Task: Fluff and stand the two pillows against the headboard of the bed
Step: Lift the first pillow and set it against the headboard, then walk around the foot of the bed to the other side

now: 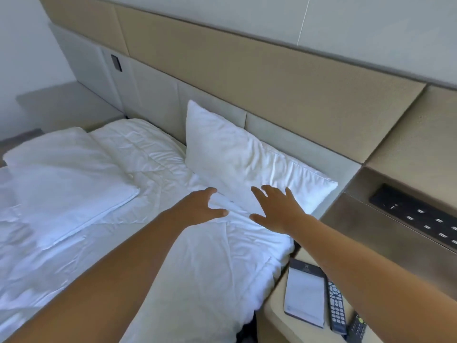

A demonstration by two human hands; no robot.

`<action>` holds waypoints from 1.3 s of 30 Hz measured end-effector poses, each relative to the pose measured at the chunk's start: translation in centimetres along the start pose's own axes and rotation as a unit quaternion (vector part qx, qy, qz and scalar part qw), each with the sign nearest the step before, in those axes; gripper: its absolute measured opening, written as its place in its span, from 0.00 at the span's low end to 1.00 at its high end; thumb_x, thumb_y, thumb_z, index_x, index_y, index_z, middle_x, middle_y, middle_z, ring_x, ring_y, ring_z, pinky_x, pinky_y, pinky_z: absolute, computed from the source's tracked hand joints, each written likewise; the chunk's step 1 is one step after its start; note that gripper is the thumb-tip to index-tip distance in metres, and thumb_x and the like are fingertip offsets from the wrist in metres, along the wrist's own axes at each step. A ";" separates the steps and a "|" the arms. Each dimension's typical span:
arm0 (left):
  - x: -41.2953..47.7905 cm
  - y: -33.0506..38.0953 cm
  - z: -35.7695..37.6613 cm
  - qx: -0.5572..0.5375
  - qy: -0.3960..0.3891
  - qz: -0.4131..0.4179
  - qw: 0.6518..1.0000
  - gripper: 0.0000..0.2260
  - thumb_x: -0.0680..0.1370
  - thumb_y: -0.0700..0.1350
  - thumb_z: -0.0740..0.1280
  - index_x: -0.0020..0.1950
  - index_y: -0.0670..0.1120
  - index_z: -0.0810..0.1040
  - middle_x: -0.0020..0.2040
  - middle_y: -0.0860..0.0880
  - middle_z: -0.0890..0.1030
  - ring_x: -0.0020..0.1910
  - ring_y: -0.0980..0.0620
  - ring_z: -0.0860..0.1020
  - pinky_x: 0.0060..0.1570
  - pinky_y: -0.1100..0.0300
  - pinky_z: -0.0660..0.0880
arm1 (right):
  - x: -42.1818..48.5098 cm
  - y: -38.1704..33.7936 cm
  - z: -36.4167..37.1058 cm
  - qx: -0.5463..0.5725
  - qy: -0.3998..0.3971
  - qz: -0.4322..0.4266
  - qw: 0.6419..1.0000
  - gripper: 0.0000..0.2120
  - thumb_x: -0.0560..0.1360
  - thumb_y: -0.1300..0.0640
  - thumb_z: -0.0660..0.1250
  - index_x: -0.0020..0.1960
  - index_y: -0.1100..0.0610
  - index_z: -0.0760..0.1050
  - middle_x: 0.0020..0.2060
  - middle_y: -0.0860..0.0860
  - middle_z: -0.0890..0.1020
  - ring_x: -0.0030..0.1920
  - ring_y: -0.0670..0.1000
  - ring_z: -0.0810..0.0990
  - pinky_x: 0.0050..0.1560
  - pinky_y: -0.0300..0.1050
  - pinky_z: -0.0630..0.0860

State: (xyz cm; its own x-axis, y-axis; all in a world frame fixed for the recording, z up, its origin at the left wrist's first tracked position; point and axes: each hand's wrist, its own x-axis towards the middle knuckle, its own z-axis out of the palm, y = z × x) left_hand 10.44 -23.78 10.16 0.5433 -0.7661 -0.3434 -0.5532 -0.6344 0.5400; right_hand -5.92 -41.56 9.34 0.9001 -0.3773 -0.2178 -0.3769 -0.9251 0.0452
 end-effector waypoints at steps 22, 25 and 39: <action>-25.1 -13.2 0.4 0.049 0.130 -0.218 0.966 0.28 0.79 0.60 0.63 0.76 0.51 0.64 0.74 0.51 0.69 0.73 0.50 0.68 0.69 0.54 0.66 | -1.7 -19.4 -2.0 0.080 -0.044 -0.182 0.979 0.28 0.80 0.40 0.59 0.73 0.55 0.64 0.64 0.55 0.73 0.66 0.57 0.75 0.62 0.53 0.74; -32.6 -16.8 2.4 0.015 0.148 -0.338 0.929 0.29 0.79 0.60 0.63 0.77 0.51 0.62 0.75 0.51 0.68 0.73 0.49 0.67 0.70 0.52 0.66 | -1.6 -27.5 -0.9 0.076 -0.066 -0.305 0.947 0.26 0.80 0.41 0.60 0.73 0.54 0.65 0.64 0.54 0.74 0.66 0.56 0.75 0.63 0.52 0.74; -69.9 -18.2 19.7 -0.167 0.278 -0.685 0.652 0.29 0.78 0.56 0.66 0.75 0.46 0.66 0.72 0.46 0.70 0.72 0.45 0.69 0.69 0.51 0.67 | -26.7 -62.7 3.5 -0.043 -0.127 -0.703 0.698 0.22 0.80 0.43 0.60 0.68 0.55 0.69 0.60 0.53 0.75 0.60 0.56 0.77 0.59 0.51 0.76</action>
State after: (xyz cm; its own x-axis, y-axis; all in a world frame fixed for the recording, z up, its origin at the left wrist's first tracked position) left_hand -29.88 39.28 9.18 0.5801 0.7110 -0.3975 0.8099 -0.5557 0.1879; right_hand -7.05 26.65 8.91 0.2938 0.9165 -0.2716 0.8652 -0.3757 -0.3321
